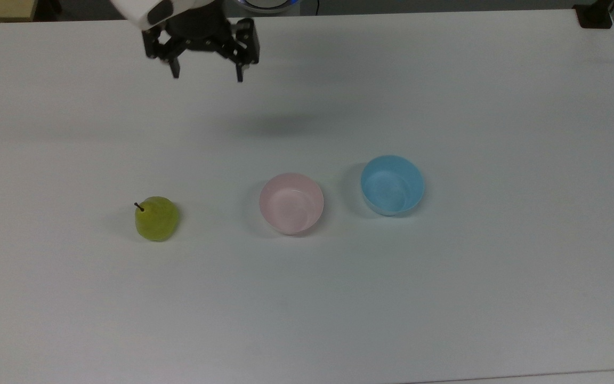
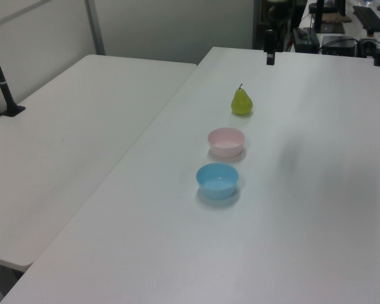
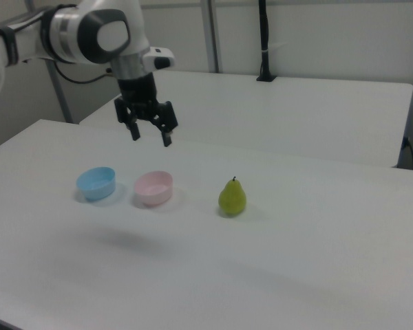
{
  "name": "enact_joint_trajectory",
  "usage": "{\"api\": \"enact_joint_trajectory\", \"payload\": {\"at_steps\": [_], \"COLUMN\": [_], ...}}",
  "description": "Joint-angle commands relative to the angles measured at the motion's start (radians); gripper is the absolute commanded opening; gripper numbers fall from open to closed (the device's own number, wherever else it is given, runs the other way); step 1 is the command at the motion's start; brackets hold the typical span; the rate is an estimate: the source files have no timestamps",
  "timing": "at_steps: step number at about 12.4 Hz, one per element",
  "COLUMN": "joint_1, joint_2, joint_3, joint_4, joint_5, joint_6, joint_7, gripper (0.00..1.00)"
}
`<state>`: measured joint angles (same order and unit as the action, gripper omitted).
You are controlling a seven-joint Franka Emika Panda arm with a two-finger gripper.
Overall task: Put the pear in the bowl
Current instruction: 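Move the open gripper over the green pear and lower it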
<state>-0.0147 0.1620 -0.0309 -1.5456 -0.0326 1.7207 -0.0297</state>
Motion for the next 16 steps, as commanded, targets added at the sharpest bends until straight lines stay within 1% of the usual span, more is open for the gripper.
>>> {"api": "enact_joint_trajectory", "payload": {"at_steps": [1,4,7,9,11,14,16], "joint_1": [-0.062,-0.099,-0.117,-0.136,-0.137,-0.151,-0.154], "joint_2": [0.089,0.158,0.247,0.298,0.329,0.392,0.416], "joint_3": [-0.004,-0.003,-0.004,-0.004,-0.004,-0.004,-0.004], "joint_4": [0.041,0.042,0.038,0.038,0.038,0.036,0.036], "joint_5": [-0.006,-0.006,-0.017,-0.009,-0.010,-0.015,-0.013], "joint_6": [0.114,0.200,0.351,0.393,0.425,0.532,0.579], "joint_7": [-0.059,-0.096,-0.105,-0.098,-0.096,-0.093,-0.090], "gripper": [1.00,1.00,1.00,1.00,1.00,1.00,1.00]}}
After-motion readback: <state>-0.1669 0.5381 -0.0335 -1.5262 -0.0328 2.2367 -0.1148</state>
